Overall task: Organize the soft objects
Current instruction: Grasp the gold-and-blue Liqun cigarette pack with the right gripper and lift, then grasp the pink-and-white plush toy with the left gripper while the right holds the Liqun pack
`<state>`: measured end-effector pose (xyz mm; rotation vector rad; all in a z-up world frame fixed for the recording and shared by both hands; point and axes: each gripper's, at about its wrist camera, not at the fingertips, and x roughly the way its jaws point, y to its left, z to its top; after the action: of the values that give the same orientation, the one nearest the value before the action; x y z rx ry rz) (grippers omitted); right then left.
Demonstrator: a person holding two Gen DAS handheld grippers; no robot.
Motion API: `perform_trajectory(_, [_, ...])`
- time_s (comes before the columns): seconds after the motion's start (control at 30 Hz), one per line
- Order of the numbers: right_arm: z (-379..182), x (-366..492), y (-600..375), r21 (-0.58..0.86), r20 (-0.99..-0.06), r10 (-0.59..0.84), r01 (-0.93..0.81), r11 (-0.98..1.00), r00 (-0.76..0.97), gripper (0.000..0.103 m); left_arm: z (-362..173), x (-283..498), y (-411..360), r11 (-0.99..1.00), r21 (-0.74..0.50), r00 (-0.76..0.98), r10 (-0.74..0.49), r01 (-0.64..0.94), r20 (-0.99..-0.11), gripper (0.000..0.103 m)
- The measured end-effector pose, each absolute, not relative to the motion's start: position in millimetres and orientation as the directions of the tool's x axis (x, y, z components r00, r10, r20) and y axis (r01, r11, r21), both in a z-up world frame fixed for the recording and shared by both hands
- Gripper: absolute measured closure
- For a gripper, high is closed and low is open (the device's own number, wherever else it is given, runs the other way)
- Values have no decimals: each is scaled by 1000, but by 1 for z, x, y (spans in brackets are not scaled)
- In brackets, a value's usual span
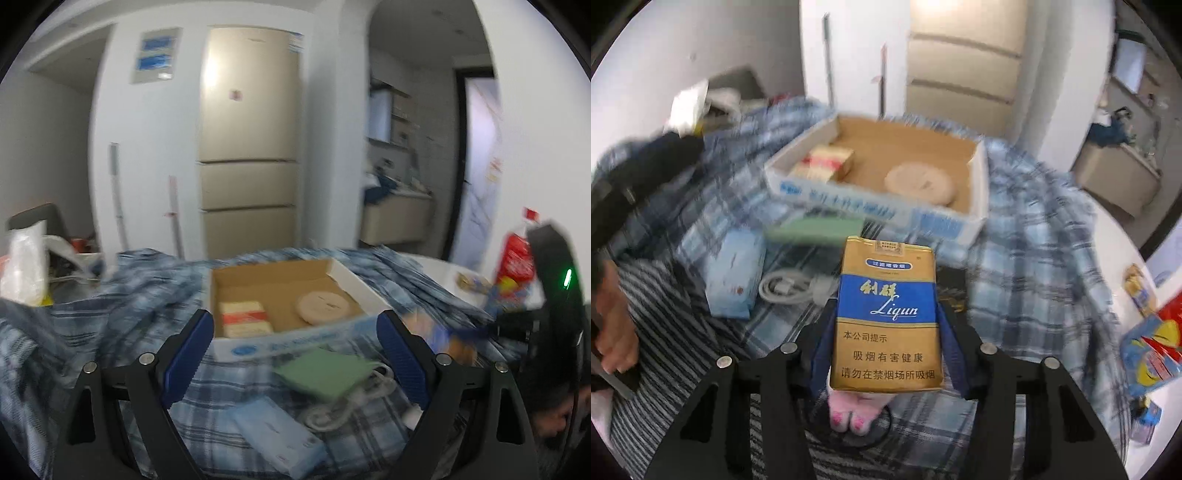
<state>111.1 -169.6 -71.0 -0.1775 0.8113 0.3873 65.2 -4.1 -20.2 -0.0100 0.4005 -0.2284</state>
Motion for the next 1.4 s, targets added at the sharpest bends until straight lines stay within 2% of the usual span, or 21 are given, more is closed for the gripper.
perform_trajectory(0.17, [-51,88,-203,11,-595,225,-272,962,771,52,-25,63,-31,943,3,848,-298,333,-438,11])
perform_trajectory(0.3, [-47,75,-218,38,-513,212,-224,974,832,52,-40,70,-61,912,91,787,-291,400,-544,11])
perform_trajectory(0.37, [-48,74,-216,26,-495,200,-216,976,846,52,-44,75,-67,892,76,746,-324,446,-582,11])
perform_trajectory(0.5, [-53,79,-212,7,-518,181,-207,978,836,52,-56,84,-75,831,-23,610,-426,555,-669,13])
perform_trajectory(0.53, [-53,80,-214,11,-520,182,-206,978,835,52,-59,85,-78,820,-28,586,-432,572,-686,20])
perform_trajectory(0.57, [-53,79,-216,16,-520,181,-203,979,835,52,-61,85,-81,814,-26,576,-432,580,-694,25])
perform_trajectory(0.67, [-55,80,-222,36,-523,183,-192,981,833,52,-69,86,-92,805,-15,538,-409,592,-737,27])
perform_trajectory(0.77, [-55,80,-224,46,-523,185,-189,981,832,51,-74,88,-98,786,-84,457,-439,613,-774,27])
perform_trajectory(0.83, [-55,80,-224,47,-523,186,-190,981,832,51,-78,89,-107,783,-50,449,-406,620,-796,27])
perform_trajectory(0.93, [-56,79,-224,46,-525,183,-188,981,831,51,-82,90,-115,775,-17,453,-387,631,-803,32])
perform_trajectory(0.97, [-56,79,-224,47,-526,182,-185,982,831,51,-85,89,-117,779,3,461,-368,628,-807,37])
perform_trajectory(1.03, [-56,79,-225,56,-527,186,-184,981,829,51,-91,88,-120,780,16,462,-354,626,-813,37])
perform_trajectory(1.1, [-56,79,-226,67,-525,194,-187,980,829,50,-92,88,-119,772,9,453,-364,635,-814,45])
perform_trajectory(1.27, [-58,83,-226,75,-541,197,-186,980,818,50,-94,88,-120,760,-13,431,-383,650,-817,47])
perform_trajectory(1.4, [-59,84,-226,79,-547,199,-187,979,813,50,-95,86,-122,755,-9,432,-385,655,-816,65])
